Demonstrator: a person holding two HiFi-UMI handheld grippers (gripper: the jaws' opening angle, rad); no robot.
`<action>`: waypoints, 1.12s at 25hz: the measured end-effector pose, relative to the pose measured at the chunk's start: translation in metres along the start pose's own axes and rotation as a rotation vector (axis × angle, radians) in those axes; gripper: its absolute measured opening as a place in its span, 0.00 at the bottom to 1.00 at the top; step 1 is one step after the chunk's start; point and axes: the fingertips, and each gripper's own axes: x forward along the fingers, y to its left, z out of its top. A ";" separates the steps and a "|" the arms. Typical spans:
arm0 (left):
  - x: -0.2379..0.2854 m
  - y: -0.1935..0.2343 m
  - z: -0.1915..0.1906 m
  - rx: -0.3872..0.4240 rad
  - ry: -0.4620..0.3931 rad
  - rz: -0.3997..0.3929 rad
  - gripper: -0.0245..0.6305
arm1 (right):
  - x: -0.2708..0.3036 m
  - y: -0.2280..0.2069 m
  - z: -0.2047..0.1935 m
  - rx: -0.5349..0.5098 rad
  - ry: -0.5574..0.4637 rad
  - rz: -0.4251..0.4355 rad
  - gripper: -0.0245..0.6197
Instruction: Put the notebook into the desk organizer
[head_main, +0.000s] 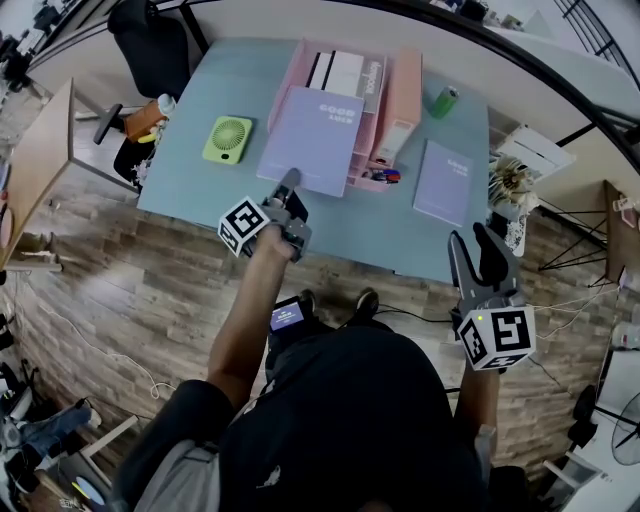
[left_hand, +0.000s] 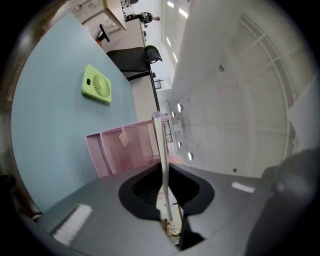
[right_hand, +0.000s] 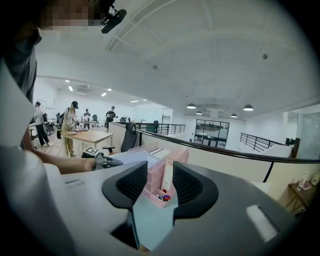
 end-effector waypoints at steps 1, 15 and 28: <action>-0.004 0.000 -0.001 -0.006 -0.001 -0.002 0.17 | 0.001 0.001 -0.001 0.001 0.000 0.004 0.28; 0.018 0.003 0.009 -0.062 -0.070 -0.114 0.30 | -0.004 0.008 -0.007 0.004 0.018 -0.004 0.28; 0.038 0.010 0.014 -0.080 -0.062 -0.041 0.19 | -0.004 -0.001 -0.014 0.016 0.032 -0.019 0.28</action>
